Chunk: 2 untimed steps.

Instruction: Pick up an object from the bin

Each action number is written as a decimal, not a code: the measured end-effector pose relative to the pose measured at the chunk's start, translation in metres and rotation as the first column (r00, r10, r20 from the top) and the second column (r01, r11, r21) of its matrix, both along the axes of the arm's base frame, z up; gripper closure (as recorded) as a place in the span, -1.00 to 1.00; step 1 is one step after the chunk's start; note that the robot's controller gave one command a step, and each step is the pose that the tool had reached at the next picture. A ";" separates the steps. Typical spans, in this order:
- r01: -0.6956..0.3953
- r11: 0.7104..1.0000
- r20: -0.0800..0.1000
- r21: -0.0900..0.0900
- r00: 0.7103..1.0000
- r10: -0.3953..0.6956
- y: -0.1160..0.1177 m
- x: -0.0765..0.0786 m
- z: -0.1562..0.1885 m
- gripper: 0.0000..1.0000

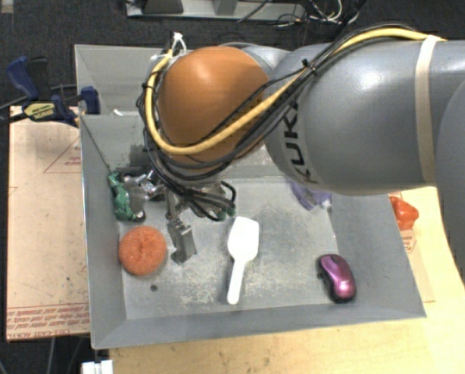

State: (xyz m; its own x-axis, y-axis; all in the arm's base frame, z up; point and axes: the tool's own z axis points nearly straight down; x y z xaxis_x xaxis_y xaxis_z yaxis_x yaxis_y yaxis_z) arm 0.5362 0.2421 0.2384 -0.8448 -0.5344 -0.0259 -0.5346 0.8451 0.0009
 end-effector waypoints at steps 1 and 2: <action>-0.045 0.999 -0.004 -0.002 0.999 0.045 -0.002 0.005 -0.064 -1.00; -0.206 0.979 0.000 -0.005 0.979 0.206 -0.001 -0.029 -0.106 -1.00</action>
Offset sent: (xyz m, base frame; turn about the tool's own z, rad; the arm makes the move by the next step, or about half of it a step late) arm -0.0420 0.0005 -0.1163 -0.2348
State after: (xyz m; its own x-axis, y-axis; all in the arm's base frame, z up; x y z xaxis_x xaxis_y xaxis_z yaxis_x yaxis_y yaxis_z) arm 0.5074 0.2413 0.1323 -0.7167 -0.6970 -0.0229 -0.6971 0.7169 -0.0030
